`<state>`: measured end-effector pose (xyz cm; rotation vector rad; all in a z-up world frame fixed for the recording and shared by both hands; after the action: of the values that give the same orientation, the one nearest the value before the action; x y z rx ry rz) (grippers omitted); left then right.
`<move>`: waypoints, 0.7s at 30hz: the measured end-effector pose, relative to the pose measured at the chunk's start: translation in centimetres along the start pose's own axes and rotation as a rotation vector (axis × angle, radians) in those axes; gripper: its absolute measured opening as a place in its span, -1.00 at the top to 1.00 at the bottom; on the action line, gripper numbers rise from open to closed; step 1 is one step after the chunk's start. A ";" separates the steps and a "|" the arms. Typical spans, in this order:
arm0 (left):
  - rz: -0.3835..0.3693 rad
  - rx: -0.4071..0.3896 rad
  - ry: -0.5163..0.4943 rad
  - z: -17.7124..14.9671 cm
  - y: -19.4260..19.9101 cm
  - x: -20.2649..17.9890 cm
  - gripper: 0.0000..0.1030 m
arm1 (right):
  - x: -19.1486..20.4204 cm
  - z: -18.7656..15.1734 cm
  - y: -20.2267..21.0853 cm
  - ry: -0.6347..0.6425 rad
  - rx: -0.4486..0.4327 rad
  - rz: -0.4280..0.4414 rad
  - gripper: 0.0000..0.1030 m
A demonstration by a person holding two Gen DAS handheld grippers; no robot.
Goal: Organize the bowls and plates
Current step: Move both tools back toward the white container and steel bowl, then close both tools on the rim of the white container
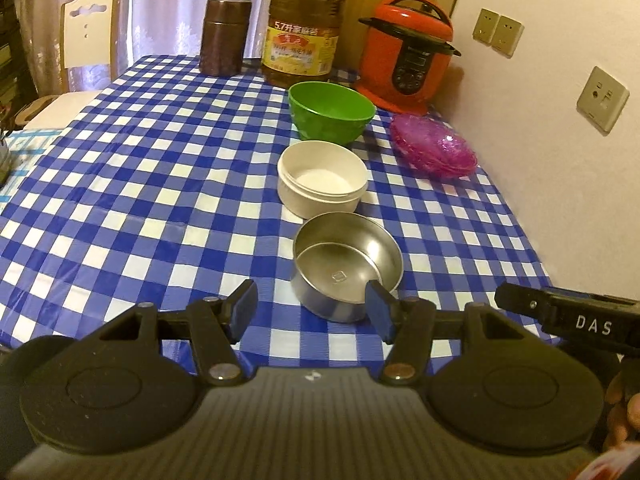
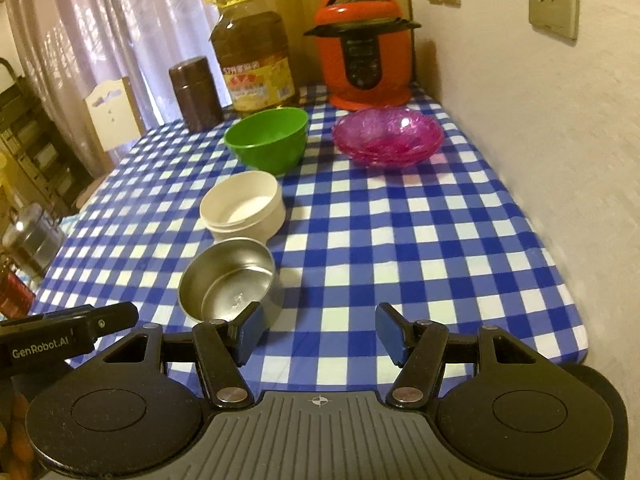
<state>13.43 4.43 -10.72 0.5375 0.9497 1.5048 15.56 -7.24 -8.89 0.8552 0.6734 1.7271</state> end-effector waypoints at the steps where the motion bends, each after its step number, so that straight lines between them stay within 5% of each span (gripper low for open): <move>1: 0.000 -0.001 0.004 0.0 0.0 0.2 -0.08 | 0.1 -0.1 -0.1 0.002 0.004 0.001 -0.20; 21: 0.016 -0.013 0.034 2.6 -1.2 1.6 -0.08 | 0.4 0.8 -2.6 -0.010 0.019 0.008 -0.20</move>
<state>15.89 6.52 -10.58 0.5124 0.9629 1.5380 17.52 -6.06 -10.33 0.8804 0.6821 1.7255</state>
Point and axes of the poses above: each gripper's, at about its wrist camera, not at the fingertips, and y roughly against the way its jaws point, x to its left, z to its top, the point moved 9 cm from there along -y, roughly the way its jaws point, and after that the axes turned 8 degrees about x, right-handed, at the moved point
